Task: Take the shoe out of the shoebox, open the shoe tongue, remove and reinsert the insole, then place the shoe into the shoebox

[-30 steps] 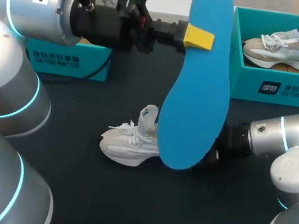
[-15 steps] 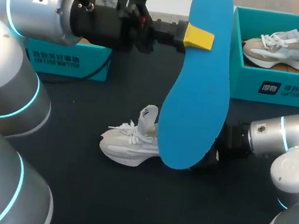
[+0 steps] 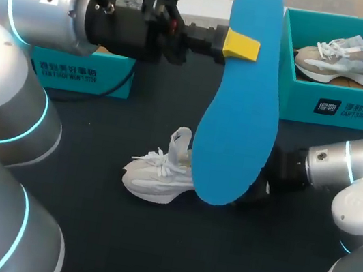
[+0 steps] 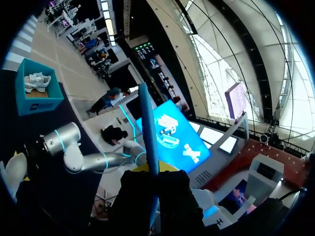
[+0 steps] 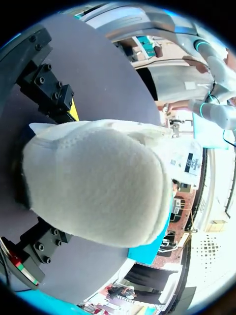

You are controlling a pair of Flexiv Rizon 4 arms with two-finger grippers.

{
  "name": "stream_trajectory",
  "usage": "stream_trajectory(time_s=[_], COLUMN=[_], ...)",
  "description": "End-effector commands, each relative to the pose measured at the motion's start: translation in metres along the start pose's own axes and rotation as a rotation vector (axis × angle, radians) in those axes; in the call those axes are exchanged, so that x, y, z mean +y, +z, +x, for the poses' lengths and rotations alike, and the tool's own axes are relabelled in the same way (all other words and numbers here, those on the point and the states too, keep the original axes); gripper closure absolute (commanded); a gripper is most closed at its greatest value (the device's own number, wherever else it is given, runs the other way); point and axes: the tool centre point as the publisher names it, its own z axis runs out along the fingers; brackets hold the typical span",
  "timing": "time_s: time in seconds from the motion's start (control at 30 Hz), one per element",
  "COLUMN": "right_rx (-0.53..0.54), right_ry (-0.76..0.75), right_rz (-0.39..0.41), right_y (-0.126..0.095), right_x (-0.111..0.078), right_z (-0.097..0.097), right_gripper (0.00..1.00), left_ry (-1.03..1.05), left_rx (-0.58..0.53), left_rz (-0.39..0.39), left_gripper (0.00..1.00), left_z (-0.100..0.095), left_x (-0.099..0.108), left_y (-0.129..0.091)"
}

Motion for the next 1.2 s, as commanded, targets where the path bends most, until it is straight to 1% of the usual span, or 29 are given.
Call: stream_trajectory(time_s=[0.03,0.17,0.43,0.57,0.63,0.7,0.73,0.87,0.97,1.2], right_rx=[0.015,0.022,-0.008,0.003,0.009,0.022,0.021,0.019,-0.034,-0.034], right_ry=[-0.001,0.005,0.053,0.063,0.059,0.089,0.115,0.178,0.251,0.251], right_rz=[0.024,0.042,0.171,0.270,0.299,0.348,0.391,0.473,0.570,0.570], right_y=[-0.014,-0.018,-0.038,-0.046,-0.049,-0.052,-0.054,-0.060,-0.065,-0.065], right_x=[0.004,0.006,0.007,0.016,0.020,0.022,0.023,0.028,0.032,0.032], right_z=[0.005,0.007,0.007,0.006,0.006,0.006,0.006,0.005,0.006,0.006], right_gripper=[0.00,0.00,0.00,0.00,0.00,0.00,0.00,0.00,0.00,0.00], left_ry=[0.000,0.000,0.000,0.000,0.000,0.000,0.000,0.000,0.000,0.000], left_rx=[0.000,0.000,0.000,0.000,0.000,0.000,0.000,0.000,0.000,0.000], left_rz=[0.002,0.002,0.002,0.002,0.002,0.002,0.002,0.002,0.002,0.002], left_gripper=[1.00,1.00,1.00,1.00,1.00,1.00,1.00,1.00,1.00,1.00], left_z=[-0.001,-0.001,-0.001,-0.001,-0.001,-0.001,-0.001,-0.001,-0.001,-0.001], left_x=[0.001,0.001,0.001,0.001,0.001,0.001,0.001,0.001,0.001,0.001], left_y=[0.002,0.002,0.002,0.002,0.002,0.002,0.002,0.002,0.002,0.002])
